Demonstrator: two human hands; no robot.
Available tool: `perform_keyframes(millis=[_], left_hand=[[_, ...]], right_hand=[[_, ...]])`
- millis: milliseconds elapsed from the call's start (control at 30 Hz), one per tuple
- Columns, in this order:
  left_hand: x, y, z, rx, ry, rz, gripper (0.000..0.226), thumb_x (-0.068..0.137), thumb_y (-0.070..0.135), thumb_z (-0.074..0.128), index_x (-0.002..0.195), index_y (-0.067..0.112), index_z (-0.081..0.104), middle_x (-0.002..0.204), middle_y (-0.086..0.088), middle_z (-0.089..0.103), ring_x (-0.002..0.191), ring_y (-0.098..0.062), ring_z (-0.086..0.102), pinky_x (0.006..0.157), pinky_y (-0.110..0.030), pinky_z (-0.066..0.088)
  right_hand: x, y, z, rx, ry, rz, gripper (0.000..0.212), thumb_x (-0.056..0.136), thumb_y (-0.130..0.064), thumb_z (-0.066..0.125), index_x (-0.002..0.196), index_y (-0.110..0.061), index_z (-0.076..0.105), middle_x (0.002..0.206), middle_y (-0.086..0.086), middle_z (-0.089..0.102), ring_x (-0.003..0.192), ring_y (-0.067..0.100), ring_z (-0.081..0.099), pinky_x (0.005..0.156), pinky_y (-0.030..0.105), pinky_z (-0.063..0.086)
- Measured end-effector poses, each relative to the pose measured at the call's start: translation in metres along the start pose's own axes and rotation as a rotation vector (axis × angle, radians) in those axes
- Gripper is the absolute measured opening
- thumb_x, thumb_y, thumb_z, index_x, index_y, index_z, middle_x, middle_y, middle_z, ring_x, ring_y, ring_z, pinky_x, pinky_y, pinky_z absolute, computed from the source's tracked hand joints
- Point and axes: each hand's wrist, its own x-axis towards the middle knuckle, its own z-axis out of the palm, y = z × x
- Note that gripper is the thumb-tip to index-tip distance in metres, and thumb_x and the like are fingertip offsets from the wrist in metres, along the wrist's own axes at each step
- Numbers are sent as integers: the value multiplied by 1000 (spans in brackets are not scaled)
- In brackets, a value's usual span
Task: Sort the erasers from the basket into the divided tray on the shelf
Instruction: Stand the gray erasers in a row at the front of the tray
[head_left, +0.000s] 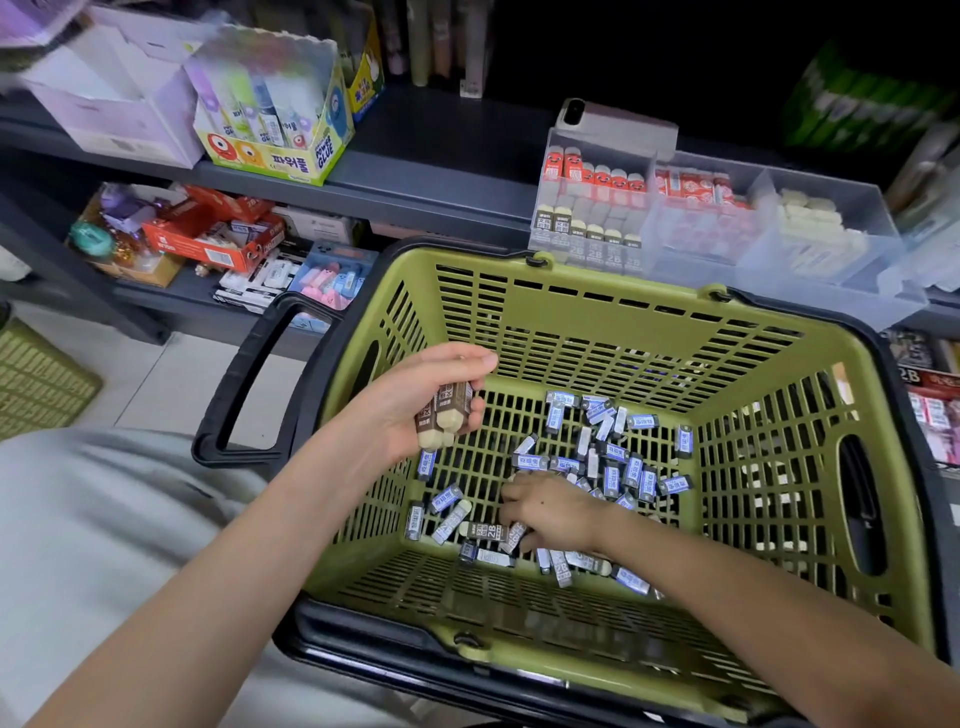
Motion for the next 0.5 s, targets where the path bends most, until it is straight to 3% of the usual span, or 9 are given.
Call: perform_keyframes(millis=[67,167,267,333,367,500], left_hand=[[1,0,-1,-4,-2,5,27,69,15,75,93,10,64,63,-1,61,48,-12,58,43,-21,49],[2,-2,-1,14,31,4,29,68,13,76,94,9,64,64,-2,61,50,-12,59,43,-22,49],[3,-5,-3,53,123,8,25,71,14,76,93,9,64,65,-3,61,50,-12,60,44,-23,49],[4,-6,-3,61,155,33,30,67,22,79,90,10,64,65,-2,60,51,-11,60,45,-23,50],[4,-7,-2,70,147,47,35,64,28,80,89,10,64,66,-1,61,52,-11,60,46,-23,50],[0,-7,3,126,6,28,53,65,35,80,102,3,60,75,-6,70,57,-20,64,51,-26,52]], right_hand=[[-1,2,-1,26,26,24,32,87,-26,61,117,-13,60,113,7,56,112,26,47,95,39,39],[-12,6,-13,253,221,189,28,91,-30,57,111,-12,64,108,3,61,104,20,55,92,32,44],[-32,3,-44,900,488,391,15,87,-27,63,95,-15,68,88,-2,66,79,13,63,70,27,53],[-42,-7,-75,1433,661,365,6,83,-21,67,87,-17,69,74,-6,67,62,9,62,53,19,50],[-44,-13,-90,1542,732,327,7,82,-21,68,86,-15,69,69,-6,67,57,8,59,48,18,47],[-34,-44,-128,1540,804,177,15,81,-16,70,89,-5,65,65,0,64,50,11,53,47,20,47]])
